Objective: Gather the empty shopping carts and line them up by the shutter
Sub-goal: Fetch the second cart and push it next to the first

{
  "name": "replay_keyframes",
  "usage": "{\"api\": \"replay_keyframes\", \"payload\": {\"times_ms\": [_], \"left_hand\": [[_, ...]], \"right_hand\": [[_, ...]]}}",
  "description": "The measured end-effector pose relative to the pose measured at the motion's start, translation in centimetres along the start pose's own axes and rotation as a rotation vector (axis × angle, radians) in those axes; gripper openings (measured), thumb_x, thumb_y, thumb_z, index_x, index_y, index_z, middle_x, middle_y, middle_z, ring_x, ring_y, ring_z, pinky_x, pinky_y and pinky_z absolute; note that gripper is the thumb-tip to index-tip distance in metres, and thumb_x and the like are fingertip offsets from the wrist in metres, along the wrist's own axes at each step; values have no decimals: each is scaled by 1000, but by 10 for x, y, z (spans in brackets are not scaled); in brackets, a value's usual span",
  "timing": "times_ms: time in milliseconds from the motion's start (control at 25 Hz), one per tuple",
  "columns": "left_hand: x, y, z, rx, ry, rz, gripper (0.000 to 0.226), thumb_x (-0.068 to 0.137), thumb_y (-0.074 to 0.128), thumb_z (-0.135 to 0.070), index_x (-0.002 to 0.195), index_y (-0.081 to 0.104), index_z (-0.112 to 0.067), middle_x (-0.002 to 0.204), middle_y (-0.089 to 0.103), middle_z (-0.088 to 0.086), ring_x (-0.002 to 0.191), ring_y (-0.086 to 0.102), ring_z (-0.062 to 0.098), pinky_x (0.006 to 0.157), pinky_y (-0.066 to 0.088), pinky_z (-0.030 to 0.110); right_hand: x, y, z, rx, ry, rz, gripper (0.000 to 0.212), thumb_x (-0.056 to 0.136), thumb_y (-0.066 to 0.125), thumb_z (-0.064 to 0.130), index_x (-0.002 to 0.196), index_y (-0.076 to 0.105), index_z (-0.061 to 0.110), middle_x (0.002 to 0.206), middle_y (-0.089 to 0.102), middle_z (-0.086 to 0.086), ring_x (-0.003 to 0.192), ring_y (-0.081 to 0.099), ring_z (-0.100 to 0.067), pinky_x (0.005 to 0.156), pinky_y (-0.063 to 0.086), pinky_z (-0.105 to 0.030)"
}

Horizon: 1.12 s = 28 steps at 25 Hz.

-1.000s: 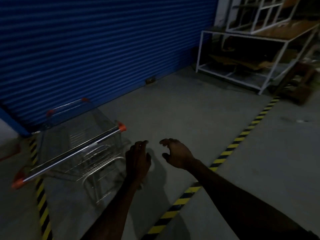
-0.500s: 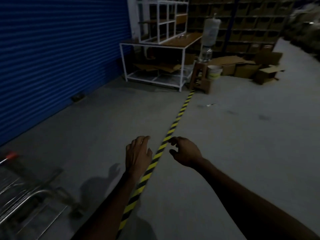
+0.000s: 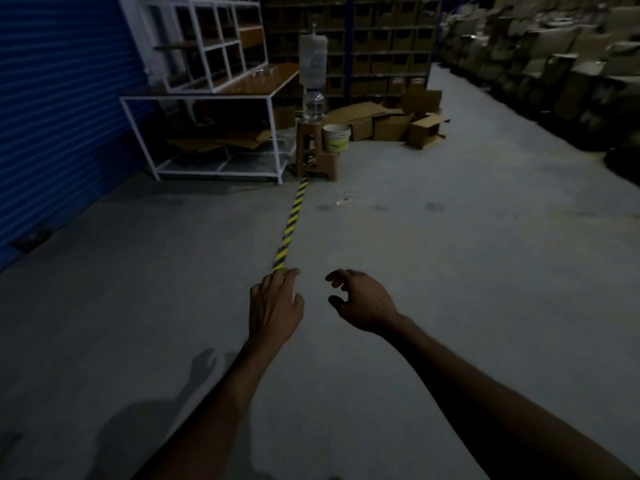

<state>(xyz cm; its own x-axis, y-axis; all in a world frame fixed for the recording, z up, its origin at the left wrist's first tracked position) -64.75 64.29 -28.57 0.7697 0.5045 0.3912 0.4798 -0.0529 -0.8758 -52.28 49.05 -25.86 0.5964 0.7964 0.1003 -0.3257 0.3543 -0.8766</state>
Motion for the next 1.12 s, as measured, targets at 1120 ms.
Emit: {"api": "replay_keyframes", "payload": {"times_ms": [1120], "left_hand": [[134,141,-200,-377,549,271,58,93,64,-23,148,49,-21,148,54,2,133,50,24,106,38,44]], "right_hand": [[-53,-91,-172,-88,608,-444,45,93,66,37,136,56,30,134,60,5,120,56,-18,96,46,-37]]}}
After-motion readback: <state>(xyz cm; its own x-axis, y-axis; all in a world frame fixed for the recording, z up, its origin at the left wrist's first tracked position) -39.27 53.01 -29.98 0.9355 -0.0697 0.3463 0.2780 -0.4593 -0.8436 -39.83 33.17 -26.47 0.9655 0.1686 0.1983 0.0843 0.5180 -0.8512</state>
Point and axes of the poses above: each hand's wrist, its own x-axis towards the middle knuckle, its own y-axis out of the palm, z = x × y, the point moved 2 cm from there along x, towards the middle knuckle
